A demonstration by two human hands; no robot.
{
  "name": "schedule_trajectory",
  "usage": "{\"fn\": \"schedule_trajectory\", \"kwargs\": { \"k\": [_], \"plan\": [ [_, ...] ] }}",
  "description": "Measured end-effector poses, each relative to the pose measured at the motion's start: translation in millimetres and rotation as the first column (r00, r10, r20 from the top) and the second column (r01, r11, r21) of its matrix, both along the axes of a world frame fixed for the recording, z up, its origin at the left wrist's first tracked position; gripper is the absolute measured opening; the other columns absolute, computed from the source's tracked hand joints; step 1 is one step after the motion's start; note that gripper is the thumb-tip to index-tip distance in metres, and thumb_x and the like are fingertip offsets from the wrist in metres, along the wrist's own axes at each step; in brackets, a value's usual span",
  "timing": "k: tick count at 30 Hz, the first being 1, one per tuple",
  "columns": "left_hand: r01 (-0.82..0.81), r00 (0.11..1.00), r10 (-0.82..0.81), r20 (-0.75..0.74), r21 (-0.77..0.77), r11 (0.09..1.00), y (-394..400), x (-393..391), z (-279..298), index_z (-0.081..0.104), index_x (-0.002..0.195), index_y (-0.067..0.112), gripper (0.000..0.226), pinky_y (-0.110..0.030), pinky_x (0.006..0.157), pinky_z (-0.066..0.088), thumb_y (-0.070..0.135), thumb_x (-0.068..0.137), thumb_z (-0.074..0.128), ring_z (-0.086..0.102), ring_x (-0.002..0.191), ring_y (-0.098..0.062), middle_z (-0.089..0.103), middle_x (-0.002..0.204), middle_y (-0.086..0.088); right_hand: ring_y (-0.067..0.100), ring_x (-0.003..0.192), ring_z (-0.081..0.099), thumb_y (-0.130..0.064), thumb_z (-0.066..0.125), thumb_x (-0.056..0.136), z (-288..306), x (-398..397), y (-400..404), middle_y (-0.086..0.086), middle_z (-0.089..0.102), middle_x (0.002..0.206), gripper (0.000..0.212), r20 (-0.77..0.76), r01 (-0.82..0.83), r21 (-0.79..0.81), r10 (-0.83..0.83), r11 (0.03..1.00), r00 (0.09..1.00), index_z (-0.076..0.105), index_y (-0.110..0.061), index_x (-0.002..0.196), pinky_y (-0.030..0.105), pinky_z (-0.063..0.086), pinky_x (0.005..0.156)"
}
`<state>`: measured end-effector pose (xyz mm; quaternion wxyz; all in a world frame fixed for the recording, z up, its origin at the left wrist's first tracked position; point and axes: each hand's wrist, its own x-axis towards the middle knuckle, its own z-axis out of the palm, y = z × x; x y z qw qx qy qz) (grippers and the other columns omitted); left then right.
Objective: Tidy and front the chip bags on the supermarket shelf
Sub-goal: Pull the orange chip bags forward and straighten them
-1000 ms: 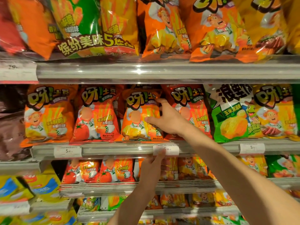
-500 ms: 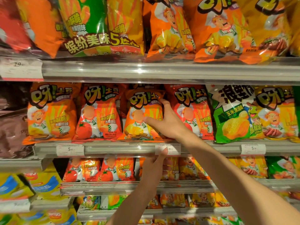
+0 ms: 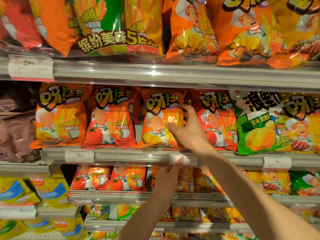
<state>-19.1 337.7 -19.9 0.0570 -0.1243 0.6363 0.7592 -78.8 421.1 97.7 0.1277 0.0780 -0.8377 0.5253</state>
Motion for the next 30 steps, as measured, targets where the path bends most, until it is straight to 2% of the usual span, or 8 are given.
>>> {"fn": "schedule_trajectory", "kwargs": {
  "k": [7,11,12,15,18,21,25,30],
  "plan": [
    [0.021,1.0,-0.021,0.01,-0.006,1.0,-2,-1,-2,0.08,0.082,0.005,0.051,-0.034,0.074,0.056,0.054,0.089,0.07,0.068,0.069,-0.016,0.076,0.075,-0.005,0.018,0.129,0.056,-0.023,0.081,0.081,-12,-4,7,-0.006,0.053,0.141,0.079,0.005,0.034,-0.131,-0.034,0.991,0.999,0.037,-0.033,0.146,0.044,0.05,0.106],
    [0.029,1.0,-0.029,0.001,-0.007,1.0,-1,-1,-1,0.079,0.075,0.013,0.043,-0.034,0.077,0.058,0.052,0.09,0.07,0.068,0.069,-0.014,0.076,0.074,-0.002,0.004,0.114,0.061,-0.012,0.077,0.087,-16,-3,12,-0.013,0.057,0.128,0.072,-0.04,0.005,-0.148,-0.011,0.989,0.999,0.038,-0.031,0.145,0.016,0.054,0.08],
    [0.028,1.0,-0.028,0.003,-0.006,1.0,-1,-1,-1,0.078,0.075,0.013,0.043,-0.034,0.077,0.058,0.052,0.09,0.069,0.069,0.069,-0.014,0.076,0.073,-0.002,-0.001,0.111,0.06,-0.012,0.076,0.088,-16,-4,11,-0.017,0.056,0.124,0.072,-0.043,-0.007,-0.137,0.001,0.991,0.999,0.038,-0.032,0.146,0.014,0.054,0.076],
    [0.024,1.0,-0.024,-0.004,0.012,1.0,-1,0,0,0.078,0.075,0.011,0.042,-0.033,0.077,0.058,0.049,0.091,0.069,0.068,0.069,-0.015,0.075,0.072,-0.002,0.005,0.116,0.06,-0.021,0.075,0.088,-16,-4,0,-0.011,0.057,0.13,0.068,-0.031,-0.026,-0.098,0.023,0.995,0.999,0.038,-0.043,0.141,0.03,0.058,0.09],
    [0.01,1.0,-0.01,-0.007,0.018,1.0,0,0,0,0.079,0.079,0.009,0.042,-0.034,0.077,0.058,0.047,0.092,0.07,0.069,0.069,-0.016,0.076,0.073,-0.004,0.014,0.131,0.053,-0.036,0.069,0.087,-13,-6,-7,-0.007,0.051,0.143,0.063,-0.045,-0.049,0.002,0.049,0.999,0.998,0.037,-0.045,0.141,0.046,0.047,0.108],
    [0.003,1.0,-0.003,-0.009,0.015,1.0,1,1,-1,0.079,0.078,0.009,0.041,-0.035,0.077,0.059,0.047,0.092,0.07,0.07,0.07,-0.017,0.077,0.075,-0.006,0.015,0.142,0.041,-0.035,0.061,0.097,-6,-2,-4,-0.003,0.04,0.155,0.065,-0.065,-0.062,0.159,0.073,0.985,0.995,0.032,-0.028,0.154,0.037,0.035,0.117],
    [-0.026,1.0,0.026,-0.005,0.034,0.999,5,0,-1,0.078,0.079,0.008,0.043,-0.032,0.072,0.058,0.047,0.093,0.068,0.07,0.069,-0.016,0.077,0.073,-0.006,0.01,0.142,0.036,-0.041,0.055,0.101,1,11,16,-0.005,0.036,0.157,0.06,-0.16,-0.014,0.304,0.066,0.953,0.985,0.032,-0.027,0.154,0.024,0.029,0.109],
    [-0.054,0.998,0.055,-0.008,0.111,0.992,13,1,-2,0.074,0.078,0.008,0.039,-0.029,0.064,0.051,0.043,0.095,0.067,0.064,0.064,-0.016,0.072,0.072,-0.008,0.024,0.139,0.037,-0.032,0.06,0.098,1,16,68,0.01,0.047,0.14,0.04,-0.398,0.301,0.377,-0.14,0.876,0.906,0.058,-0.014,0.134,0.03,0.028,0.113]
  ]
}}
